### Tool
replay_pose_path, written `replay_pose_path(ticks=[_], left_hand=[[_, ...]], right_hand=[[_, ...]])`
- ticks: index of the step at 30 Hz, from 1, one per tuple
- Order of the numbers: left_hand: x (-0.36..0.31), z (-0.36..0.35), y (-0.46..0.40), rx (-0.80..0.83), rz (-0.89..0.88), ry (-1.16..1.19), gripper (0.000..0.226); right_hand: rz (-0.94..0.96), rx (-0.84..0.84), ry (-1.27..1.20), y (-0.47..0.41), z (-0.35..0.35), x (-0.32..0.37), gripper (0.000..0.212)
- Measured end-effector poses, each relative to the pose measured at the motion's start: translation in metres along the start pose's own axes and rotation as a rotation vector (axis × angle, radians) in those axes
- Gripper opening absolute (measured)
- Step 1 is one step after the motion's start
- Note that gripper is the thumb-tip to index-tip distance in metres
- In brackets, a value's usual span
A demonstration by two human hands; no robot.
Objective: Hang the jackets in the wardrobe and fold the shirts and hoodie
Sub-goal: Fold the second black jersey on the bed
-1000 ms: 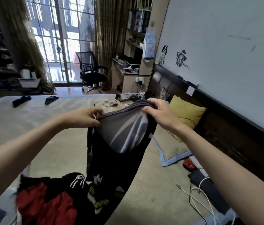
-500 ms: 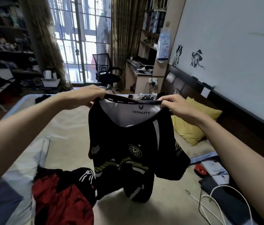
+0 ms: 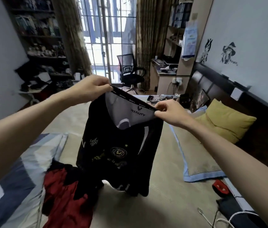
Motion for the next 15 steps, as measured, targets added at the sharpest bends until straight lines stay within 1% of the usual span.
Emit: replay_pose_path(ticks=[2,4,6,8,10,11,13,15], left_hand=[[-0.010,-0.001,0.001,-0.045,0.007,-0.267,0.020],[-0.019,-0.003,0.004,-0.082,0.023,-0.392,0.019],[-0.023,-0.005,0.009,-0.084,0.049,-0.418,0.016],[-0.023,-0.007,0.014,-0.040,0.055,-0.455,0.020],[-0.024,-0.010,0.016,0.010,0.037,-0.503,0.025],[-0.025,-0.010,0.017,0.011,0.040,-0.510,0.026],[-0.028,-0.011,0.019,0.003,0.109,-0.480,0.031],[-0.030,-0.011,0.020,0.018,0.190,-0.414,0.029]], right_hand=[[0.013,-0.022,0.028,-0.005,0.005,-0.008,0.009],[-0.004,0.003,0.009,-0.011,0.006,-0.012,0.011],[-0.027,0.029,-0.049,-0.014,0.002,-0.011,0.015],[-0.031,0.057,-0.141,-0.015,0.000,-0.008,0.020],[-0.029,0.082,-0.248,-0.014,0.001,-0.002,0.020],[-0.024,0.095,-0.271,-0.014,0.002,0.003,0.019],[0.014,0.117,-0.247,-0.014,0.002,0.013,0.018],[0.066,0.139,-0.240,-0.013,0.003,0.023,0.019]])
Point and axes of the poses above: each hand's wrist, its own y-axis away from the middle knuckle, its own z-axis out of the back of the hand, x = y × z, the point moved 4 cm from there along -y, towards the middle knuckle, and after that the axes turned 8 degrees about -y, right-handed, at the moved point
